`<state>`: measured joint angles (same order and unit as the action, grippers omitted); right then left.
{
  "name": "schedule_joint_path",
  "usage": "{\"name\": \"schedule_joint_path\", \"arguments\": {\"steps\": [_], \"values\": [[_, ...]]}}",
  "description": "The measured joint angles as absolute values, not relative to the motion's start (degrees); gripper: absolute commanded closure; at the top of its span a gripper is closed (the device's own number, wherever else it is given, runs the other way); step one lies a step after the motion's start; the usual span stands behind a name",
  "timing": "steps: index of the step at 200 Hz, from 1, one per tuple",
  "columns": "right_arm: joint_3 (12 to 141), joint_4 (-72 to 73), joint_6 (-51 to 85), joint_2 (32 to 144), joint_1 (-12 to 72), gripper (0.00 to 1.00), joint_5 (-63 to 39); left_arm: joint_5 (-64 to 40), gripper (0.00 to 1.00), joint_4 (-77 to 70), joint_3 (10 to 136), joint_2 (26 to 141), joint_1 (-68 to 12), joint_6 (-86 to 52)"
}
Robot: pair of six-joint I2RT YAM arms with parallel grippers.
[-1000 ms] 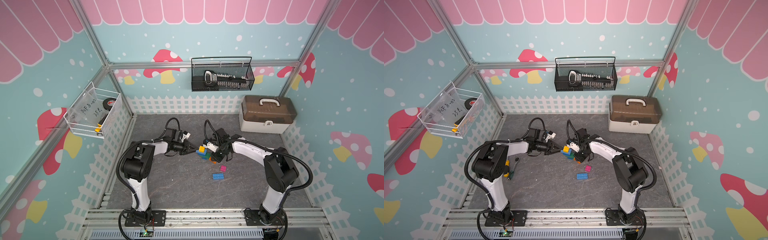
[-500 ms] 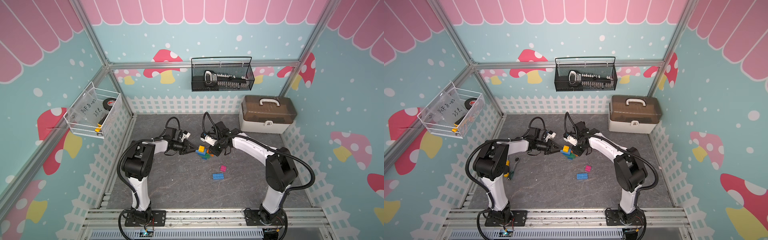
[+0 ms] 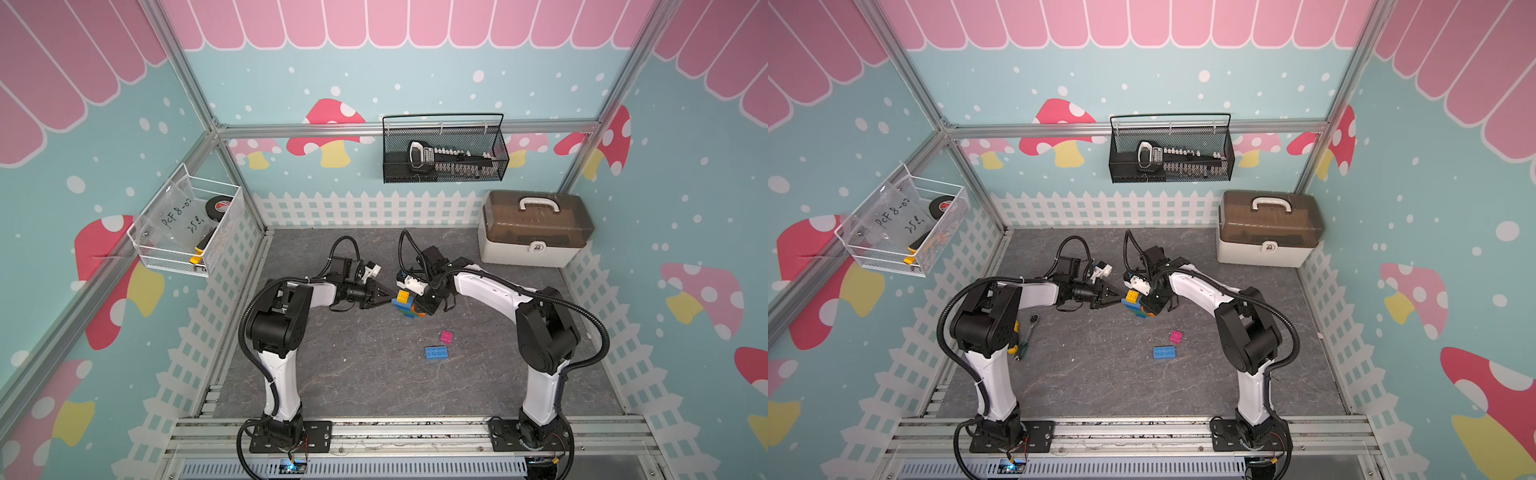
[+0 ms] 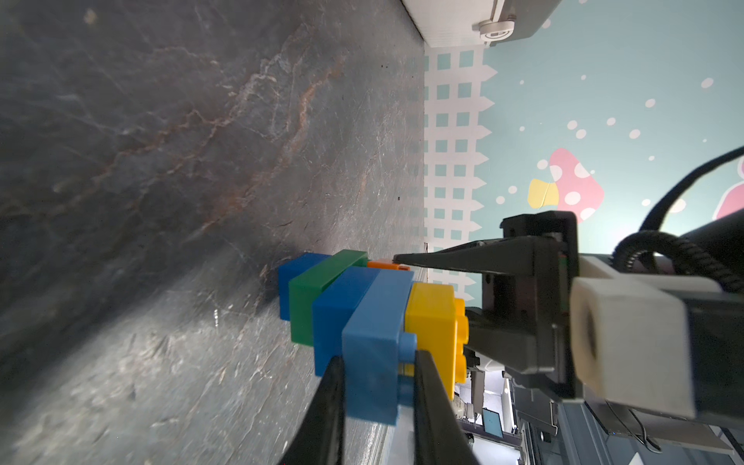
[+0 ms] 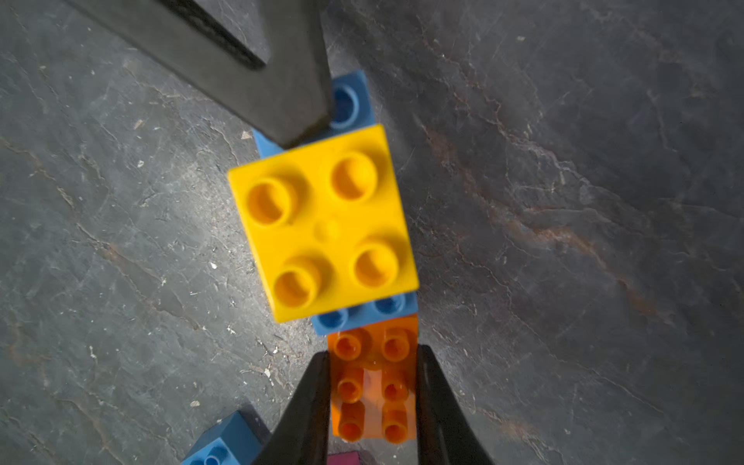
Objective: Assemble a heart with lego
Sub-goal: Assemble the lego brick with the lego brick.
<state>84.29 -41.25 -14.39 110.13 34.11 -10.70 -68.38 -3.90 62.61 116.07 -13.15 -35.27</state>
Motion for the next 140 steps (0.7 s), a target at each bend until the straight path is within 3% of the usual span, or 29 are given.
{"name": "schedule_joint_path", "arguments": {"steps": [140], "values": [[92.44,-49.43,-17.15,114.91,34.26,0.71,-8.54,-69.78,0.85,-8.84,61.80,117.45,-12.91,-37.32]]}}
